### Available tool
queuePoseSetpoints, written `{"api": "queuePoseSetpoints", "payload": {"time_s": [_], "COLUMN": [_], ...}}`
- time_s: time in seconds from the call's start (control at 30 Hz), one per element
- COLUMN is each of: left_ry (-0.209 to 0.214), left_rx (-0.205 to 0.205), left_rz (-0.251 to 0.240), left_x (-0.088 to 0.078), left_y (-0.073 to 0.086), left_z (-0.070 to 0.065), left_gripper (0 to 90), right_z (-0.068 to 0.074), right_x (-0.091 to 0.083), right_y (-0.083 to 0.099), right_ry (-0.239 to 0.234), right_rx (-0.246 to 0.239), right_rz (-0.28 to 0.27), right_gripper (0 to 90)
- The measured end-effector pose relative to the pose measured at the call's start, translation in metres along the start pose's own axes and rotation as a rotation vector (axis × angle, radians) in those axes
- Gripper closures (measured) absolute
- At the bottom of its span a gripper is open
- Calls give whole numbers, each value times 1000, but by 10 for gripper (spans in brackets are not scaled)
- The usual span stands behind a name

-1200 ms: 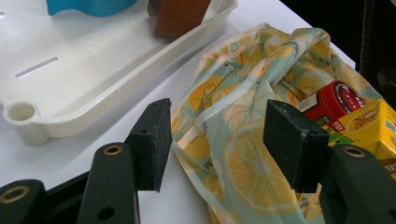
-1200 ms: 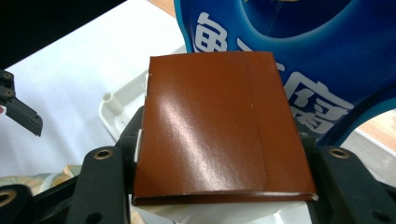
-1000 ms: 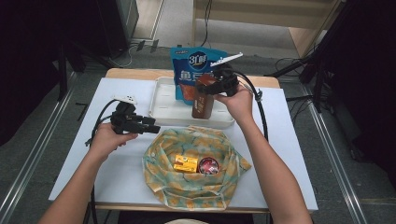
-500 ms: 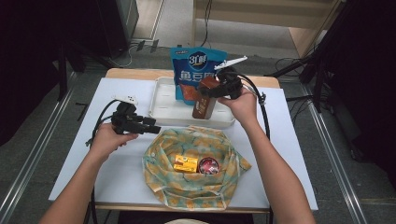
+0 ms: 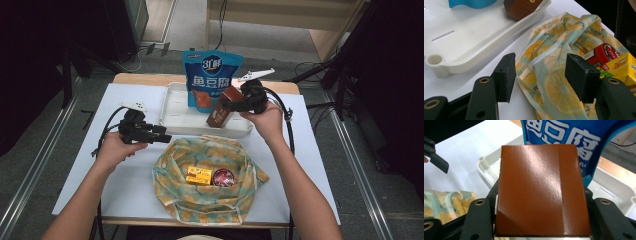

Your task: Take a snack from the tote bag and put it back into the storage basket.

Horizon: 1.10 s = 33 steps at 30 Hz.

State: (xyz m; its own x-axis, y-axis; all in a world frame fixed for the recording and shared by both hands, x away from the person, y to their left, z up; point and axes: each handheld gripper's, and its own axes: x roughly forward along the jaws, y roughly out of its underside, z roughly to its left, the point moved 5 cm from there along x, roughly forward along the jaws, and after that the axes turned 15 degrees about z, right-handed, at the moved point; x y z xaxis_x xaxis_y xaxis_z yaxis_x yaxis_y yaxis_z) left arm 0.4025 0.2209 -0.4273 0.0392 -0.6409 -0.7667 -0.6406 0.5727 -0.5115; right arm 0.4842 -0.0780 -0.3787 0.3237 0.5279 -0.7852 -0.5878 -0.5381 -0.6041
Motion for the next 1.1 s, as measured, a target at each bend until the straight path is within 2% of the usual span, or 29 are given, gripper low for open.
{"api": "queuePoseSetpoints", "payload": {"time_s": [0.73, 0.93, 1.1], "left_ry": [-4, -5, -7], "left_rx": [3, -1, -3], "left_rz": [-1, -6, -5], "left_x": [-1, -2, -2], "left_y": [0, 0, 1], "left_z": [0, 0, 1], "left_gripper": [425, 426, 425], "right_z": [-8, -7, -4], "right_x": [-10, -7, -2], "right_y": [42, 48, 51], "right_ry": [-17, -25, -33], "right_rx": [32, 23, 7], "right_rz": [-18, -27, -8], "right_gripper": [451, 451, 450]}}
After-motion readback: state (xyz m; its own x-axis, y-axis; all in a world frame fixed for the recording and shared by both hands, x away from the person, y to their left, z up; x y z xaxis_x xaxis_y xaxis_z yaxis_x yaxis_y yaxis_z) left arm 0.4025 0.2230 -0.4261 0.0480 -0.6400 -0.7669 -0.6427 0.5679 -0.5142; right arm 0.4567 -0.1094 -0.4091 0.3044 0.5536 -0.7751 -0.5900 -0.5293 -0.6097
